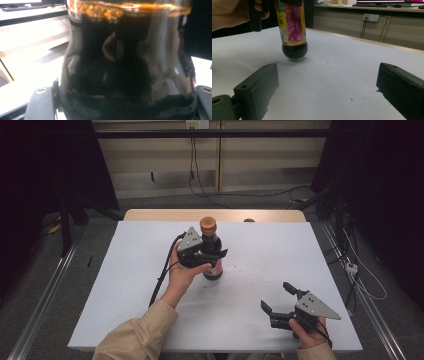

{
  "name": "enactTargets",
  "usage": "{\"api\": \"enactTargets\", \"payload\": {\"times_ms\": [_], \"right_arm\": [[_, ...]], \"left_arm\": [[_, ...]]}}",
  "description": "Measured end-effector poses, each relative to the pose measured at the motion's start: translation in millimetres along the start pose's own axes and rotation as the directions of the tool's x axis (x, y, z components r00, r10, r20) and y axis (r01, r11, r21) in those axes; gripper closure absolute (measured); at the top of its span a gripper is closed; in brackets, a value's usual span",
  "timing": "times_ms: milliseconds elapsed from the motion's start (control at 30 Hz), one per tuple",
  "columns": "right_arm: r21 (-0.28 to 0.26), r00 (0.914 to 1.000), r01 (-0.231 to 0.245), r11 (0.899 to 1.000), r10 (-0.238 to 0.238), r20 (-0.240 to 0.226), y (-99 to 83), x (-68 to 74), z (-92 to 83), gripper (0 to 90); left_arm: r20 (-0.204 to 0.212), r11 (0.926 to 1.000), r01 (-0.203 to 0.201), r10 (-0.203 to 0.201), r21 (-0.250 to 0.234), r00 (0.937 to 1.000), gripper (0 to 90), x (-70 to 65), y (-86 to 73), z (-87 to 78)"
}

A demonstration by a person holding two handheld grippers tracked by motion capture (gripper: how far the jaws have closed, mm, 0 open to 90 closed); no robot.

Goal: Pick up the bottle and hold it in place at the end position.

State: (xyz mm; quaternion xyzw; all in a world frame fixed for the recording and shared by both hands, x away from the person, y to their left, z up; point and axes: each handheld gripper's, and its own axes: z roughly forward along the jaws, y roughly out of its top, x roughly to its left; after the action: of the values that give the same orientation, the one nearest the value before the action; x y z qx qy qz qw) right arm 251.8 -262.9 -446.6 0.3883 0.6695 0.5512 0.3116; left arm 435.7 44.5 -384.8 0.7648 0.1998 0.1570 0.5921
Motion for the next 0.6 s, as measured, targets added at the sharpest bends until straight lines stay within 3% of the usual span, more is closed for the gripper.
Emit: {"api": "enactTargets", "payload": {"times_ms": [600], "right_arm": [[0.006,1.0000,-0.004,1.000,0.004,-0.002,-1.3,-1.7,-0.1,3.7]], "left_arm": [[-0.003,1.0000,-0.004,0.004,0.004,1.0000,26.9,5.8,-2.7,21.7]]}}
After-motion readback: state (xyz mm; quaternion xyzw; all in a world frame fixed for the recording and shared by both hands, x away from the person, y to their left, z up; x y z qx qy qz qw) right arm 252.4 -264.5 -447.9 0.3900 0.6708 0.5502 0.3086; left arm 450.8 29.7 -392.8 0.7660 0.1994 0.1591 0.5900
